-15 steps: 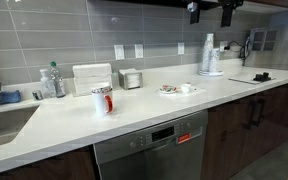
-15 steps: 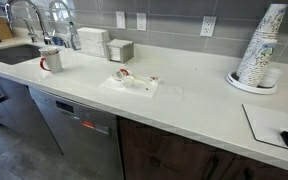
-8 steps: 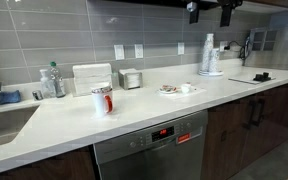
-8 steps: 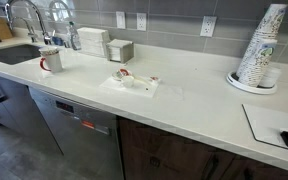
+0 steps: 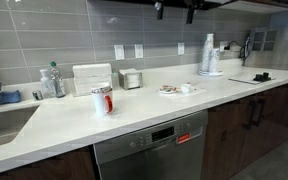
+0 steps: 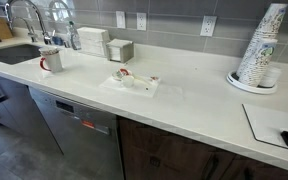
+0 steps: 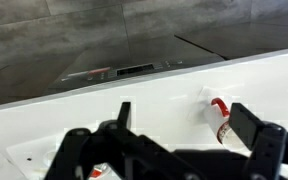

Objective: Remove the styrofoam cup from the white and red mug cup and put it on the counter top slightly to the right

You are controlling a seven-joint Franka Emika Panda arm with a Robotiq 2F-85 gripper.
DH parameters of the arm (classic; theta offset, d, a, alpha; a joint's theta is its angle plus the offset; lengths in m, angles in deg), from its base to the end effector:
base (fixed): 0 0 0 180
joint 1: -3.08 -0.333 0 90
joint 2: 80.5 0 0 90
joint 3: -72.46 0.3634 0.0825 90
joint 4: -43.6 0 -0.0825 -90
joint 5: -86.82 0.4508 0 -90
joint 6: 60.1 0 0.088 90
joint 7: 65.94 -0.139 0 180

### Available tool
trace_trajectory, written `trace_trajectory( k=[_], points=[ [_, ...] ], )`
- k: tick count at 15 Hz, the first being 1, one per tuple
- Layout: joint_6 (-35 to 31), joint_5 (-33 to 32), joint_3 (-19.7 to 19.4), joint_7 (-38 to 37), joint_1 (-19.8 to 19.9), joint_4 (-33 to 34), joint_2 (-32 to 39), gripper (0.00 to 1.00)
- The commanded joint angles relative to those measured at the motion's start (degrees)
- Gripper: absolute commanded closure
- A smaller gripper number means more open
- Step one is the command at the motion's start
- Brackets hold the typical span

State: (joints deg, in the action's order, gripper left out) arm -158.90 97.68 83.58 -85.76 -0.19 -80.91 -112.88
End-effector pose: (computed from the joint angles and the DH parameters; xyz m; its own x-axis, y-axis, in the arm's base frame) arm 0.4125 0.1471 0.6165 0.9874 -0.1410 0.0719 -0.1321 -0.9843 -0.1171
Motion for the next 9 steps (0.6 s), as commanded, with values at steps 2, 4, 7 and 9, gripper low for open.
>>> trace_trajectory(
  k=[2,4,7,9],
  points=[
    [-1.02,1.31,3.02,-6.67,-0.64,11.77,15.39,0.00],
    [-0.79,0.53,4.29,-10.44,-1.27,16.20,20.67,0.00],
    [-0.40,-0.93,5.52,-16.80,-2.68,21.79,27.82,0.00],
    [-0.26,-1.64,5.59,-19.70,-4.33,25.14,32.05,0.00]
  ],
)
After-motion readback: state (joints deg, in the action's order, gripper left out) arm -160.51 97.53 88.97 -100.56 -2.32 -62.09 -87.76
